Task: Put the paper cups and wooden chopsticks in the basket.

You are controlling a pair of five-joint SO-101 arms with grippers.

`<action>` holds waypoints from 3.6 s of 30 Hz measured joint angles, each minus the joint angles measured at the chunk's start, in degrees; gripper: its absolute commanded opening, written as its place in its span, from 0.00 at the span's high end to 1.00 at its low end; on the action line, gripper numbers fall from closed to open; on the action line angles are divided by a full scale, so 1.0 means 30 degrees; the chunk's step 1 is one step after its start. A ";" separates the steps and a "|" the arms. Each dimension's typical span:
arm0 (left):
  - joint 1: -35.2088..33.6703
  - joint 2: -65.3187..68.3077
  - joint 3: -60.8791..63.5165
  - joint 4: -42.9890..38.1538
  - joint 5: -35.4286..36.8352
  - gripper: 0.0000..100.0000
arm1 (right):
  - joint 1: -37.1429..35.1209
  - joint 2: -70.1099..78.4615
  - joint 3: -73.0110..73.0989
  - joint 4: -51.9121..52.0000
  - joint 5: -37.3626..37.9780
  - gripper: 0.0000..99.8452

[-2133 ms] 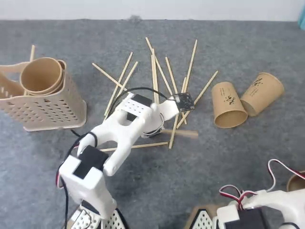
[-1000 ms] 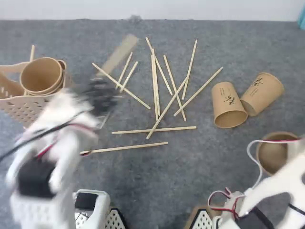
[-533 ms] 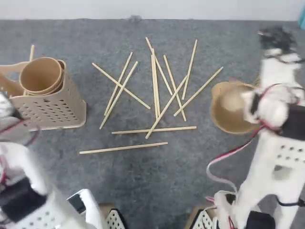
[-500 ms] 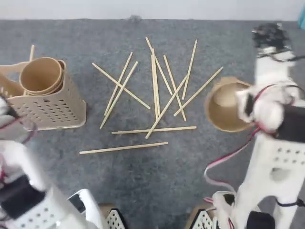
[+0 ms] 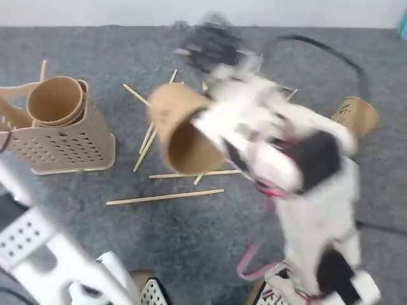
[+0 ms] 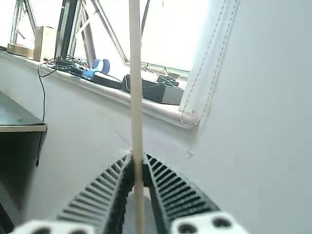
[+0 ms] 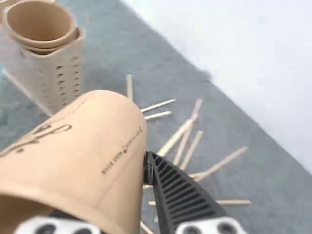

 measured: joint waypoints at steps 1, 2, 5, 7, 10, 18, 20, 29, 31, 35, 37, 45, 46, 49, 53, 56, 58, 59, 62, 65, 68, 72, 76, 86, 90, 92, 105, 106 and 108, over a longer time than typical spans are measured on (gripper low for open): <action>0.0000 0.0733 0.0000 -0.0615 0.0000 0.99 | -0.0469 0.0996 -0.0527 -0.0410 0.0000 0.99; 0.0059 0.1495 0.0000 -0.1201 0.0000 0.99 | -0.0762 0.1963 -0.1143 -0.0703 0.0000 0.99; 0.0322 0.3751 0.0000 -0.2784 0.0059 0.98 | -0.1436 0.4454 -0.3399 -0.0908 0.0000 0.99; 0.0674 0.5099 0.0000 -0.3575 0.0059 0.98 | -0.1905 0.5714 -0.5011 -0.0615 0.0000 0.99; 0.1231 0.6945 0.0000 -0.4425 0.0059 0.98 | -0.2139 0.7121 -0.7092 0.0293 0.0000 0.99; 0.2462 0.8762 0.0147 -0.4894 -0.3341 0.79 | -0.2168 0.9143 -0.9612 0.0234 0.0000 0.99; 0.2344 0.8762 0.0147 -0.4894 -0.3370 0.76 | -0.2139 0.9495 -0.9700 -0.0352 -0.0234 0.99; 0.1407 0.5890 0.0147 -0.1231 -0.3399 0.77 | -0.2344 0.9758 -1.0403 -0.3722 -0.3077 0.99; 0.0908 0.4308 0.0147 0.0381 -0.3399 0.77 | -0.2432 0.9846 -1.0462 -0.4806 -0.3751 0.99; -0.1055 0.1084 0.0147 0.3604 -0.3165 0.77 | -0.2813 1.0813 -1.0520 -0.6535 -0.4132 0.99; -0.2432 -0.0322 0.0147 0.4894 -0.2374 0.77 | -0.3194 1.1429 -1.0520 -0.7209 -0.4161 0.99; -0.7883 -0.1905 0.2256 0.7209 -0.1260 0.77 | -0.3897 1.4066 -1.0520 -0.8821 -0.4161 0.99; -0.8205 -0.1905 0.2901 0.7033 -0.1231 0.77 | -0.3956 1.4388 -1.0491 -0.8879 -0.4103 0.99; -0.8557 -0.1905 0.4894 0.6271 -0.1231 0.77 | -0.4190 1.5267 -1.0491 -0.9084 -0.2989 0.99; -0.8557 -0.1905 0.7971 0.5040 -0.1231 0.76 | -0.4337 1.6205 -1.0491 -0.9084 -0.2344 0.99; -0.8557 -0.1905 1.0374 0.4278 -0.1231 0.76 | -0.4337 1.6527 -1.0491 -0.9084 -0.2227 0.99; -0.8498 -0.1905 1.1868 0.3810 -0.1231 0.76 | -0.4337 1.6527 -1.0491 -0.9084 -0.2227 0.99; -0.8322 -0.1905 1.2542 0.3546 -0.1231 0.76 | -0.4337 1.6527 -1.0491 -0.9026 -0.2227 0.98; -0.7531 -0.1905 1.4359 0.2989 -0.1436 0.76 | -0.4337 1.6527 -1.0491 -0.8733 -0.2227 0.87; -0.6330 -0.1905 1.5795 0.2198 -0.2022 0.77 | -0.4366 1.6527 -1.0491 -0.8410 -0.2227 0.81; -0.6066 -0.1905 1.6000 0.1612 -0.2256 0.77 | -0.4396 1.6527 -1.0491 -0.8527 -0.2227 0.80; -0.5714 -0.1993 1.6029 0.1612 -0.2432 0.77 | -0.4396 1.6527 -1.0491 -0.9934 -0.2227 0.80; -0.5626 -0.2022 1.6029 0.1612 -0.2520 0.77 | -0.4396 1.6527 -1.0491 -1.1985 -0.2227 0.81; -0.5451 -0.2022 1.6029 0.1612 -0.2637 0.77 | -0.5685 1.6527 -1.0491 -1.2718 -0.2198 0.99; -0.5451 -0.2022 1.6205 0.1612 -0.3194 0.77 | -0.5714 1.6527 -1.0491 -1.2689 -0.2198 0.99; -0.5451 -0.2022 1.6234 0.1612 -0.3253 0.77 | -0.5714 1.6527 -1.0491 -1.2571 -0.2198 0.99; -0.5451 -0.2022 1.6234 0.1612 -0.3253 0.77 | -0.5626 1.6527 -1.0491 -1.1985 -0.2198 0.99; -0.5451 -0.2022 1.6234 0.1612 -0.3253 0.77 | -0.5538 1.6527 -1.0491 -1.1927 -0.2198 0.99; -0.5451 -0.2022 1.6234 0.1612 -0.3253 0.77 | -0.5451 1.6527 -1.0491 -1.1839 -0.2198 0.99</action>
